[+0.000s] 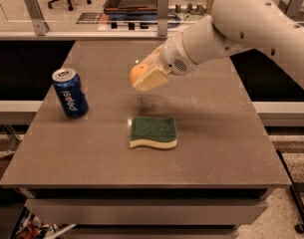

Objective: Move orange near pepsi can

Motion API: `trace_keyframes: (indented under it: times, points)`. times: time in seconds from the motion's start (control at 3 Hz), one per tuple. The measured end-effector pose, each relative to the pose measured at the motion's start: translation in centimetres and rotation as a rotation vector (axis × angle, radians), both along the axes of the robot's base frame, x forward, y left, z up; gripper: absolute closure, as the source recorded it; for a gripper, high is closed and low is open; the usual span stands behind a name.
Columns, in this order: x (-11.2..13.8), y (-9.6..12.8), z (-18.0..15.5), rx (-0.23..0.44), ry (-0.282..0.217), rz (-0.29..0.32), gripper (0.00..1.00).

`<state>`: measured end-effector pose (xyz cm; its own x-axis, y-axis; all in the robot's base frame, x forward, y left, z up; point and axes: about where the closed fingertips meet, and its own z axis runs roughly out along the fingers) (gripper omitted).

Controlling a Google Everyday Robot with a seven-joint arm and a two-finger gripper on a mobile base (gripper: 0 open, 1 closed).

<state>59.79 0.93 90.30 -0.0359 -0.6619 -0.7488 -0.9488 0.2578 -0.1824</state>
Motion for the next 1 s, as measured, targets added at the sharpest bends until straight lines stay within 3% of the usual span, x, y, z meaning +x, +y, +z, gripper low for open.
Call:
trace_keyframes:
  times: [0.67, 1.0]
  points:
    - [-1.6, 5.9, -1.7, -0.03, 0.014, 0.156, 1.0]
    - [-1.9, 8.0, -3.0, -0.05, 0.056, 0.231, 1.0]
